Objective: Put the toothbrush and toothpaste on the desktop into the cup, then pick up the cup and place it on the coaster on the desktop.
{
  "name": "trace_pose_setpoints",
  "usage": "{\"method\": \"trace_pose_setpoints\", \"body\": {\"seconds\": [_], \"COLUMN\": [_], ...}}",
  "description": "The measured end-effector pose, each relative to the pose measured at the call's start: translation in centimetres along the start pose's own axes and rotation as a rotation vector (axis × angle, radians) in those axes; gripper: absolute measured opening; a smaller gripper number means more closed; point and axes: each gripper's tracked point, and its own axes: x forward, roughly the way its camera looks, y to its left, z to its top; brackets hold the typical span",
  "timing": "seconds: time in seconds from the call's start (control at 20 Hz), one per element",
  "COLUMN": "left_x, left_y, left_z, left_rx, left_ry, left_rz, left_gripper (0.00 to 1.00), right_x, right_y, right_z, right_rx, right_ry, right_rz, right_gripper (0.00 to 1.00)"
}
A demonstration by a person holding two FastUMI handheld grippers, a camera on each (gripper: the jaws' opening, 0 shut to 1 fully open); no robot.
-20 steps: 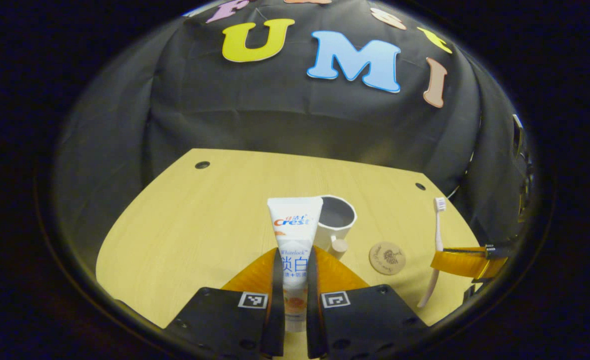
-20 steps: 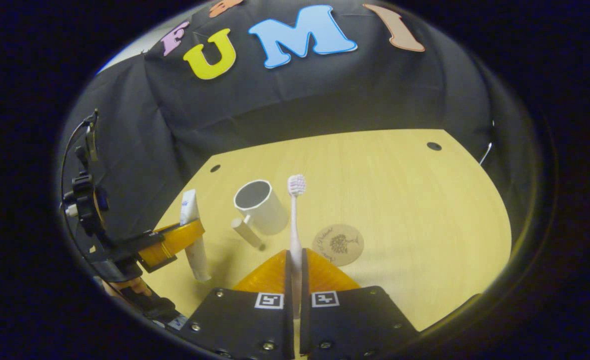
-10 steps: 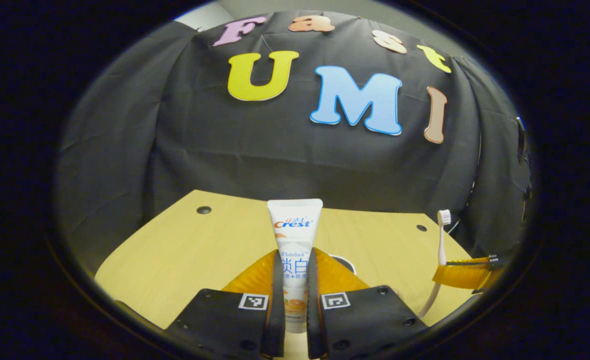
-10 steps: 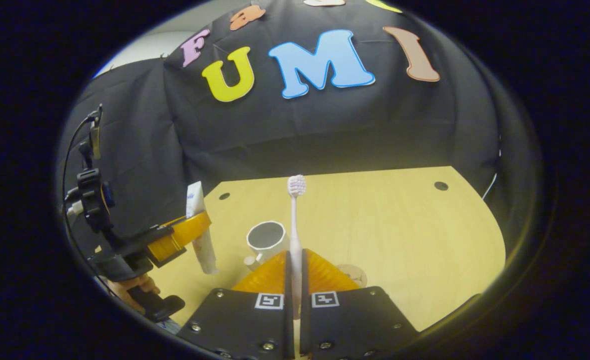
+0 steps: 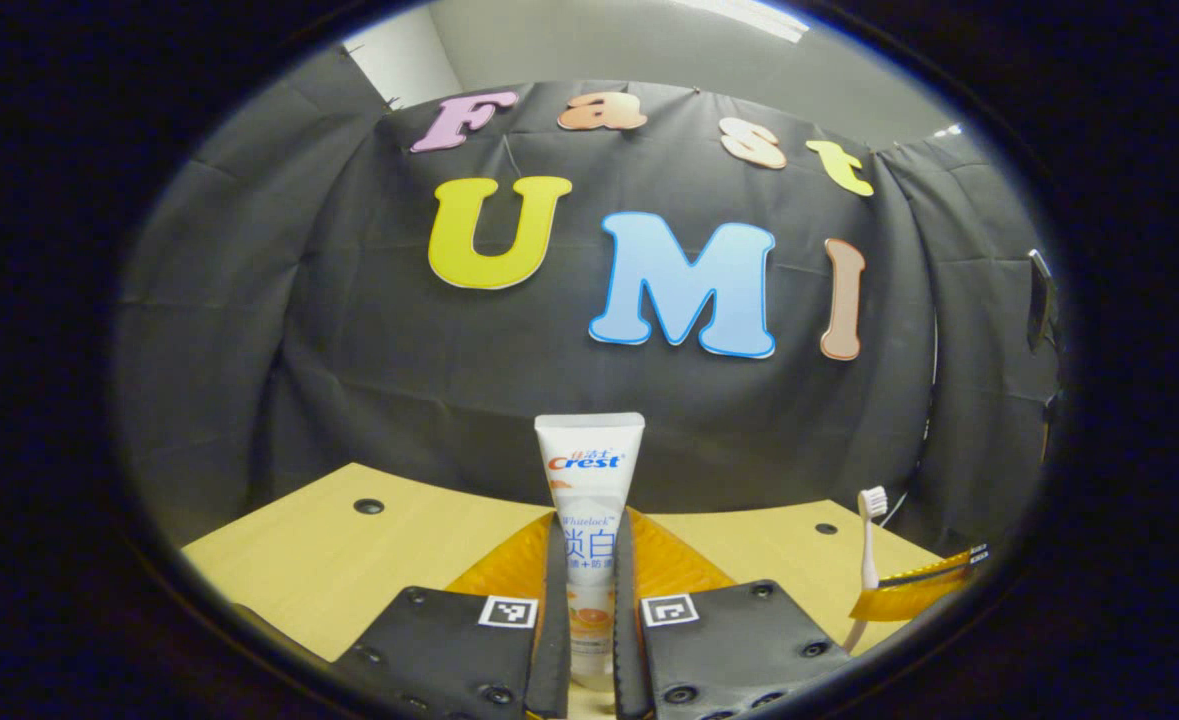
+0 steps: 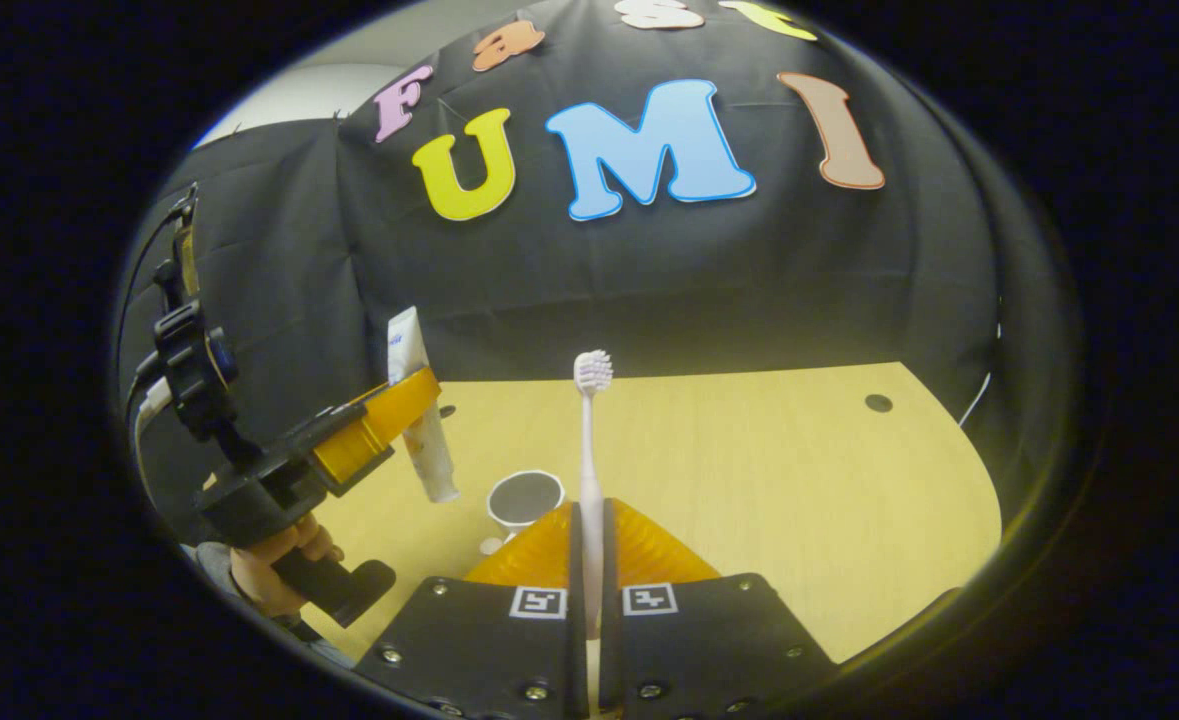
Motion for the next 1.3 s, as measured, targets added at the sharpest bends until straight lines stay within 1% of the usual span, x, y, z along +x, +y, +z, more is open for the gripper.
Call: {"method": "trace_pose_setpoints", "body": {"seconds": [0.2, 0.3, 0.55, 0.8, 1.0, 1.2, 1.3], "left_x": [1.7, 2.9, 4.9, 5.5, 5.2, 4.5, 4.1], "left_y": [-1.0, -1.1, -1.2, -1.2, -1.6, -1.9, -1.7], "left_z": [-1.1, -2.1, -6.0, -9.3, -10.9, -12.6, -13.6], "left_rx": [-0.031, -0.046, -0.077, -0.063, -0.035, -0.016, -0.013], "left_ry": [0.002, 0.016, 0.090, 0.168, 0.229, 0.287, 0.323], "left_rz": [-0.038, -0.045, -0.056, -0.058, -0.069, -0.082, -0.081], "left_gripper": [0.24, 0.24, 0.24, 0.24, 0.31, 0.32, 0.36], "right_x": [0.0, -0.1, 0.3, 1.4, 2.1, 2.5, 2.9], "right_y": [-0.3, -0.4, -0.7, -0.3, 0.0, 0.3, 0.4], "right_z": [0.3, 0.2, 0.2, 0.2, 0.7, 0.9, 1.1], "right_rx": [-0.001, -0.001, 0.001, 0.009, 0.011, 0.016, 0.018], "right_ry": [-0.003, -0.004, 0.000, 0.021, 0.015, 0.015, 0.011], "right_rz": [-0.017, -0.027, -0.044, -0.038, -0.025, -0.007, 0.003], "right_gripper": [0.06, 0.06, 0.06, 0.06, 0.06, 0.06, 0.06]}}
